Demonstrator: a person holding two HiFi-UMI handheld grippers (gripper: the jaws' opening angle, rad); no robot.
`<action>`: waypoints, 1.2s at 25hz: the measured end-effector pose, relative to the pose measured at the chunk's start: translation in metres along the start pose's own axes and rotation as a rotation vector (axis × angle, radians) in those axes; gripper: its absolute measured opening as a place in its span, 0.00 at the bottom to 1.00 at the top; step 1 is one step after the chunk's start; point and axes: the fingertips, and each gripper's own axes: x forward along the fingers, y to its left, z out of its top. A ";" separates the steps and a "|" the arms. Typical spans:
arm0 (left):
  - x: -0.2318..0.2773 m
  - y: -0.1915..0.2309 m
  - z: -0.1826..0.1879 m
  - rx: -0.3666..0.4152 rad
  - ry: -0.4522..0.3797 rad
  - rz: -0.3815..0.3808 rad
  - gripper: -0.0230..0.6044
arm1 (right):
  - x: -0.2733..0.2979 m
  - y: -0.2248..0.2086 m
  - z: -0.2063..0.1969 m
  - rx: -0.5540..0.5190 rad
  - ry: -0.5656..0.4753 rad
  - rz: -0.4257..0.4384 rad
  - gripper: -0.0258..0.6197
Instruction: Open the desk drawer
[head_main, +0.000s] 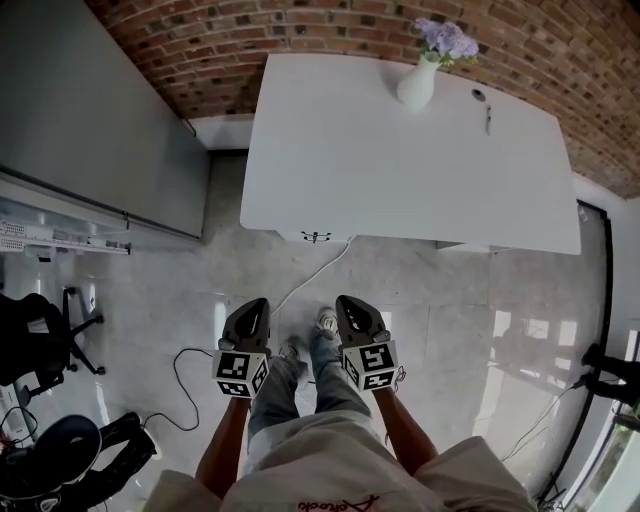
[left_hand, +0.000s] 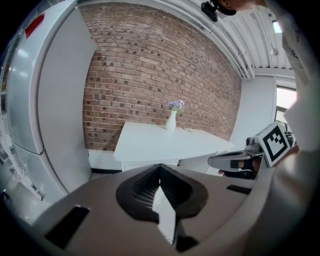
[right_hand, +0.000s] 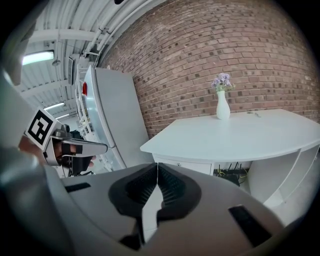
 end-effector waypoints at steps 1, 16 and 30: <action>0.001 0.004 -0.002 -0.005 0.002 -0.003 0.06 | 0.002 0.001 -0.003 0.001 0.008 -0.003 0.07; 0.004 0.046 -0.042 0.029 0.054 -0.171 0.06 | 0.031 0.045 -0.036 0.044 0.017 -0.163 0.07; 0.036 0.047 -0.075 0.022 0.053 -0.158 0.06 | 0.056 0.012 -0.065 0.047 0.033 -0.151 0.07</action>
